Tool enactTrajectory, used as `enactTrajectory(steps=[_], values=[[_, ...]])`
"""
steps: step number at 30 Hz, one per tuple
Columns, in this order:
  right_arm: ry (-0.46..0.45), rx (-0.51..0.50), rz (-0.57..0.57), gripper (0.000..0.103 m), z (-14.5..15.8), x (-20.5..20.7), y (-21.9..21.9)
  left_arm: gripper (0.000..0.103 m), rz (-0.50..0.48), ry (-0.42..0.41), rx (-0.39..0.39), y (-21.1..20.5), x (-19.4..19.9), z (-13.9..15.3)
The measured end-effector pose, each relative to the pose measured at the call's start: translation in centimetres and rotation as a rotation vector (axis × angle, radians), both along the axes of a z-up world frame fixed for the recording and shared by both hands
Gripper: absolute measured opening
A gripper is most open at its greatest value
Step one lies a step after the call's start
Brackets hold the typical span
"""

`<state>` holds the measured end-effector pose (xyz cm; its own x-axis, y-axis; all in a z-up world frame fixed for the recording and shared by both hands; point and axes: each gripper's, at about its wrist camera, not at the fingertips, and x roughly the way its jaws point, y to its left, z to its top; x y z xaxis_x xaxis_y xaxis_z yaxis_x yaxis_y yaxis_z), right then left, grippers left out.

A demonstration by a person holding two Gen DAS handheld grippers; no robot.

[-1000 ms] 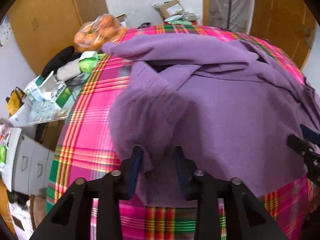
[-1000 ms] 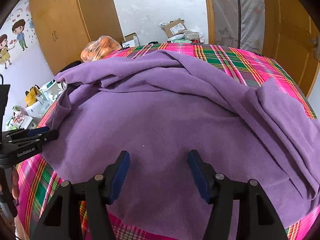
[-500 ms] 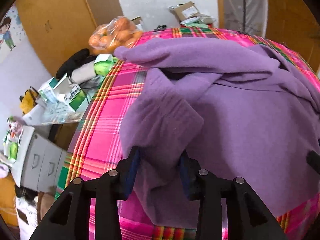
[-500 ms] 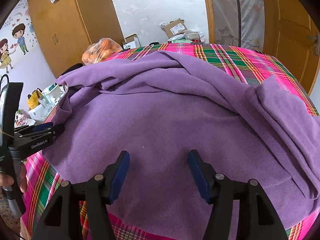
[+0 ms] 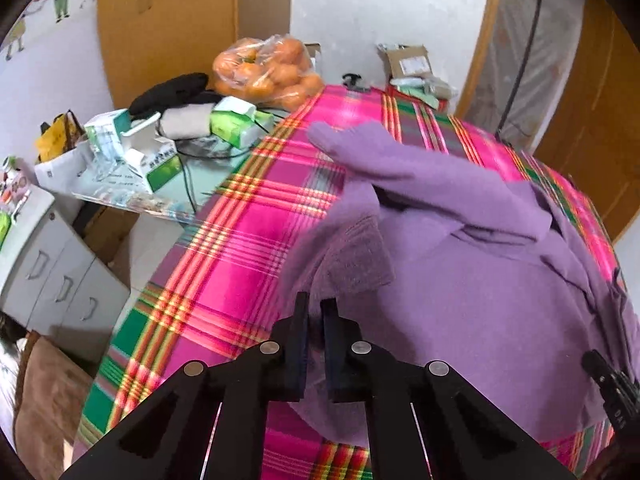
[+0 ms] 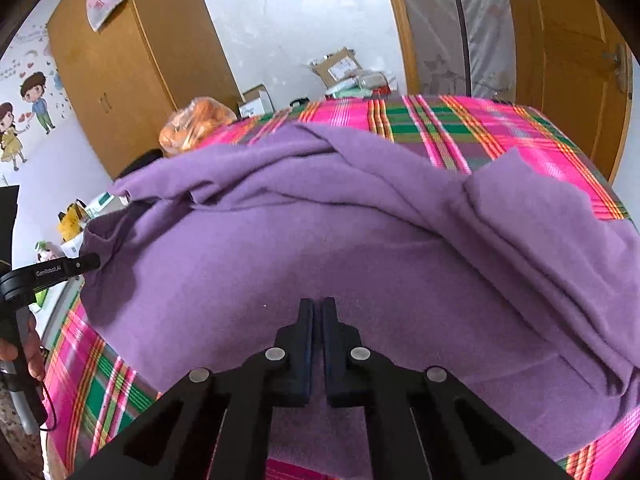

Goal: Fold clothes

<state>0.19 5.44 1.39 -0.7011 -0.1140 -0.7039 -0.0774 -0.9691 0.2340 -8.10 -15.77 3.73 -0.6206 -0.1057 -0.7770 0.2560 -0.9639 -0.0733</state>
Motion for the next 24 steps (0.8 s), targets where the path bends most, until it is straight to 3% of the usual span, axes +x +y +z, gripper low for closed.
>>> enactTrajectory(steps=[6,11,24], values=[[0.049,0.012,-0.028,0.001,1.5,1.6,1.3,0.003,-0.005,0.039,0.071,0.0,1.0,1.5],[0.091,0.025,-0.069,0.001,2.6,3.4,2.5,0.003,-0.004,0.065,0.065,0.5,1.8,2.2],[0.159,0.087,-0.223,0.001,5.6,8.9,6.5,0.002,-0.072,0.055,0.172,2.8,4.7,1.1]])
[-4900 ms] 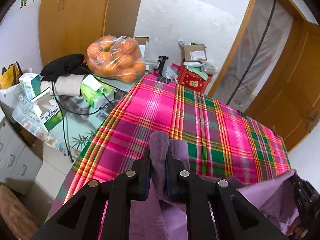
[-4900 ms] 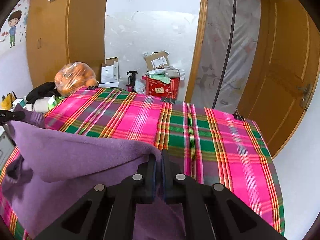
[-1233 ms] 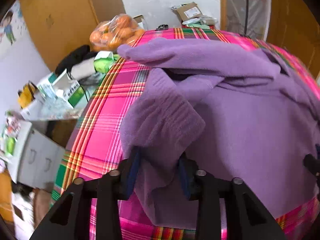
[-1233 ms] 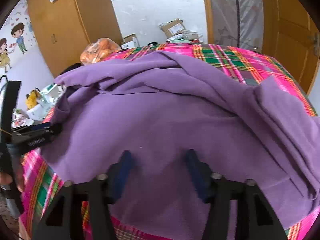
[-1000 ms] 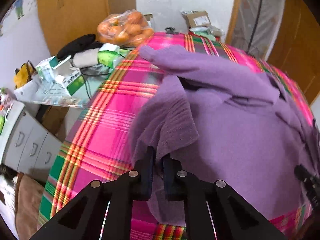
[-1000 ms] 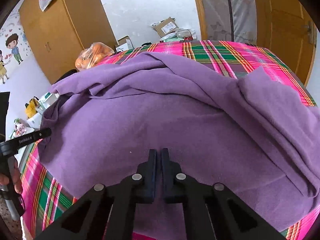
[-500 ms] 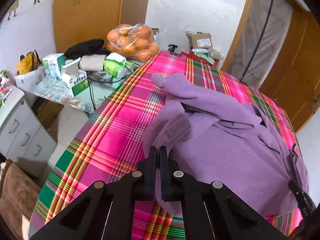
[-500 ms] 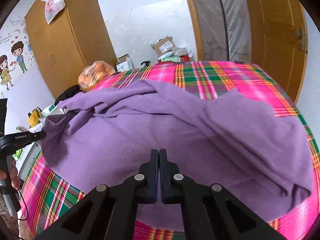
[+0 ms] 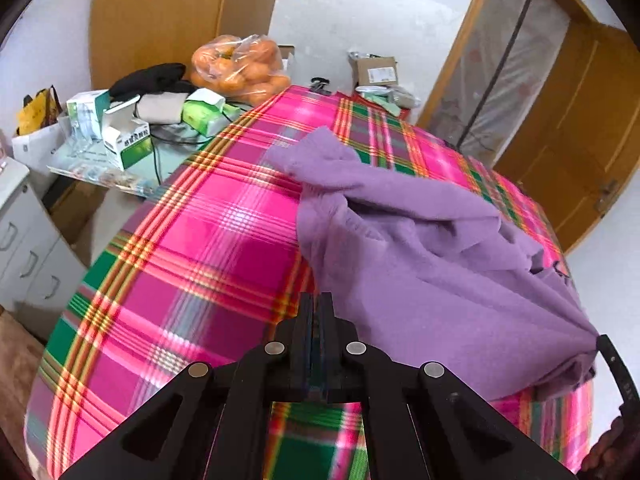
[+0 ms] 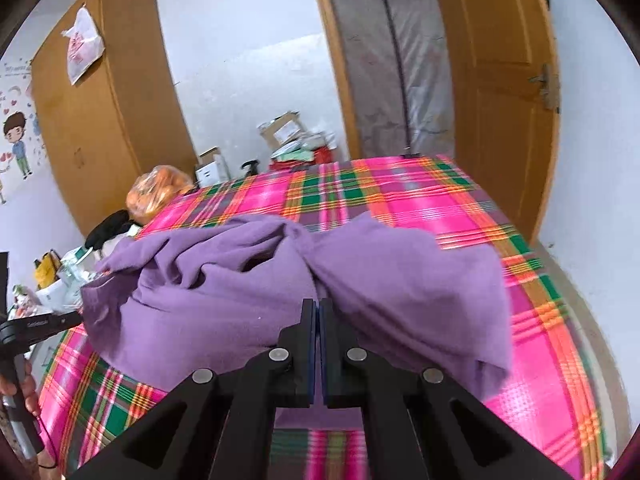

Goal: Fold clothes

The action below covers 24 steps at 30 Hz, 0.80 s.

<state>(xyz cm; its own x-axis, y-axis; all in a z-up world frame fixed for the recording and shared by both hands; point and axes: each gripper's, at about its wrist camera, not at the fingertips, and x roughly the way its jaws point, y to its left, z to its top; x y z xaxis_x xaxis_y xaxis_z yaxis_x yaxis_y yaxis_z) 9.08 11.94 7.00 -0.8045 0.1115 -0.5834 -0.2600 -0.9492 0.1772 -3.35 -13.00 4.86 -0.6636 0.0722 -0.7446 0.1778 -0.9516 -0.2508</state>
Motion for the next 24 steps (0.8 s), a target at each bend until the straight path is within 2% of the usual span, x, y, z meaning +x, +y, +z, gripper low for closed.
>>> enactTrajectory(steps=[5,10,12,16,21,24], values=[[0.004,0.021,-0.079,0.001,0.7,1.3,2.1,0.002,-0.020,-0.002,0.018,0.5,1.3,0.0],[-0.081,0.031,-0.101,0.002,-0.6,1.3,2.7,0.002,-0.039,-0.036,0.051,0.5,1.6,-1.0],[-0.114,0.039,-0.117,0.003,-1.1,1.4,2.6,0.002,-0.041,-0.051,0.091,0.1,1.6,-1.2],[-0.067,0.049,-0.102,0.005,-0.2,2.3,1.7,0.007,-0.052,-0.070,0.140,-0.2,1.7,-1.2],[0.006,0.052,0.052,0.016,0.4,2.3,-2.5,0.012,-0.066,-0.059,0.138,-0.3,2.2,-0.7],[-0.023,0.049,0.204,0.020,-0.6,0.5,-6.4,0.016,-0.067,-0.072,0.149,-0.7,2.3,-0.9]])
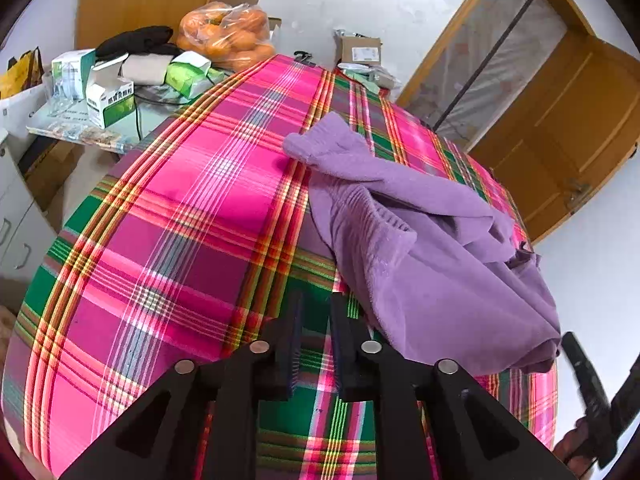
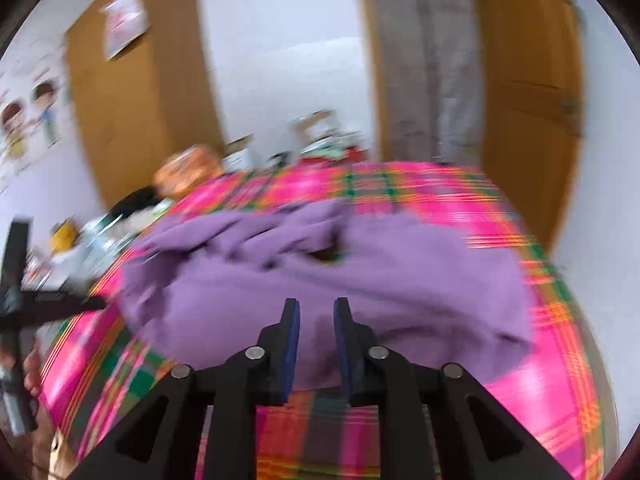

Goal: Fold clothes

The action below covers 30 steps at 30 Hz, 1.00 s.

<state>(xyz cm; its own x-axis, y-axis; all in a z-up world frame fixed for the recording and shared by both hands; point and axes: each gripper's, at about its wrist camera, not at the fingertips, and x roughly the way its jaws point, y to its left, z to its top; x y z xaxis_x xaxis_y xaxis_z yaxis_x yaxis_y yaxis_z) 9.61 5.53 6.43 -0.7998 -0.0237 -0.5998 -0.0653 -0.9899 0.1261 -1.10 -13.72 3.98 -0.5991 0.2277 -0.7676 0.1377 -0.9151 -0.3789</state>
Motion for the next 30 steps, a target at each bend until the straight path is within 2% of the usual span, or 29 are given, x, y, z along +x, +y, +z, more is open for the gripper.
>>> enactTrajectory(steps=[2,4,9,17,21,23,30], values=[[-0.037,-0.001,0.111,0.026,-0.8,-1.2,-3.3,0.018,0.000,-0.011,0.004,-0.3,-0.1,-0.2],[-0.058,0.001,0.216,0.040,-1.6,-2.2,-6.3,0.021,0.000,-0.025,0.006,-0.7,-0.4,-0.3],[-0.099,-0.046,0.391,0.045,-3.5,-5.1,-12.2,0.024,-0.011,-0.030,0.018,-2.0,-1.7,-0.5],[-0.162,-0.031,0.465,0.047,-6.1,-9.7,-16.2,0.024,-0.037,-0.080,0.032,-3.3,-7.7,-1.4],[-0.190,-0.062,0.484,0.047,-7.2,-11.6,-16.9,0.024,-0.074,-0.110,0.077,-3.6,-11.0,-1.5],[-0.189,-0.091,0.522,0.047,-7.4,-12.0,-17.3,0.024,-0.098,-0.096,0.058,-3.3,-12.3,-0.9],[-0.180,-0.012,0.634,0.050,-7.9,-11.2,-19.9,0.024,-0.164,-0.060,0.031,-2.4,-15.8,0.9]])
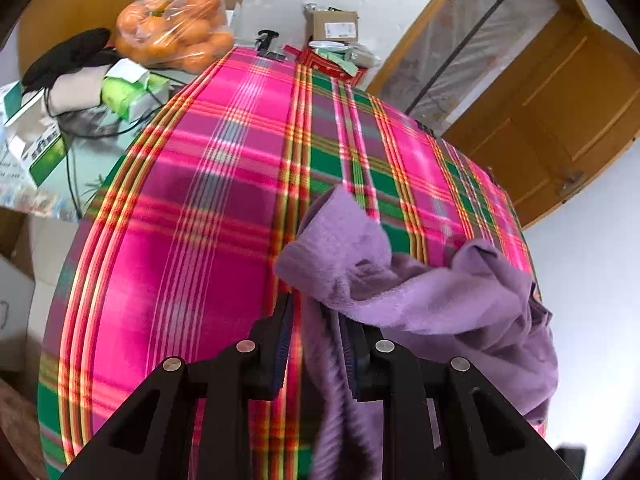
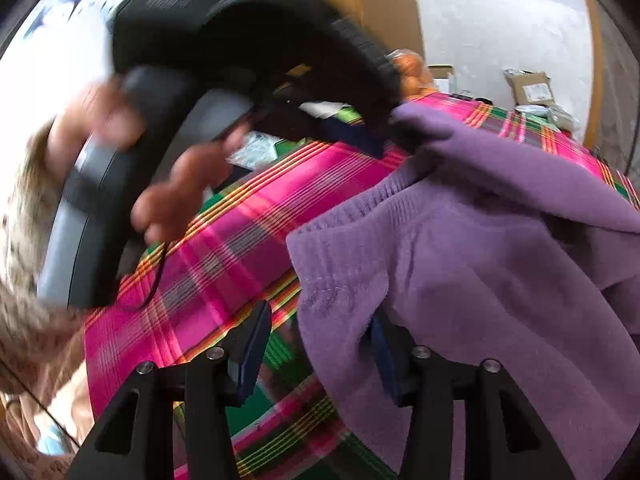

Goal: Fold clothes

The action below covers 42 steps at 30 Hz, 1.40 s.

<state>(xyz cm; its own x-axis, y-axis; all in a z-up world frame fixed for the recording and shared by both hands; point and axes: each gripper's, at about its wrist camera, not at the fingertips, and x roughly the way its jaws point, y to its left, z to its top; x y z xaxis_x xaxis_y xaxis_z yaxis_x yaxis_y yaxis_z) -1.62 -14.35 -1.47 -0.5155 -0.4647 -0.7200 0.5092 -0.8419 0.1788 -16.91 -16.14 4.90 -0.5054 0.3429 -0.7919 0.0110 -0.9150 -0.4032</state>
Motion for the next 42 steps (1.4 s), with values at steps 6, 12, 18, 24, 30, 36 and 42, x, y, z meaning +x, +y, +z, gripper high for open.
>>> enactTrajectory(steps=[6,12,18,24,30,36,42], values=[[-0.017,0.007,0.013,0.050,-0.3,0.1,-0.2,0.024,-0.110,0.000,-0.018,2.4,-2.9,0.4],[-0.027,0.012,0.018,0.051,-0.5,0.4,-0.1,0.024,-0.129,-0.077,-0.063,3.3,-4.8,-1.0],[-0.030,0.023,0.015,0.051,-0.6,0.9,-0.1,0.024,-0.005,-0.046,-0.016,0.9,-6.2,-1.0],[-0.039,0.022,0.006,0.051,-0.7,1.2,0.3,0.024,0.059,-0.084,0.043,-0.5,-7.7,-2.0],[-0.033,0.040,-0.003,0.051,-0.7,1.8,0.6,0.024,0.030,-0.140,-0.012,-1.3,-5.0,-3.1],[-0.024,0.064,-0.019,0.051,-0.7,2.4,0.8,0.024,-0.051,-0.174,0.015,-0.4,-3.3,-3.7],[-0.023,0.069,-0.027,0.051,-0.5,3.2,1.2,0.024,-0.057,-0.184,0.021,-0.4,-2.3,-3.6]])
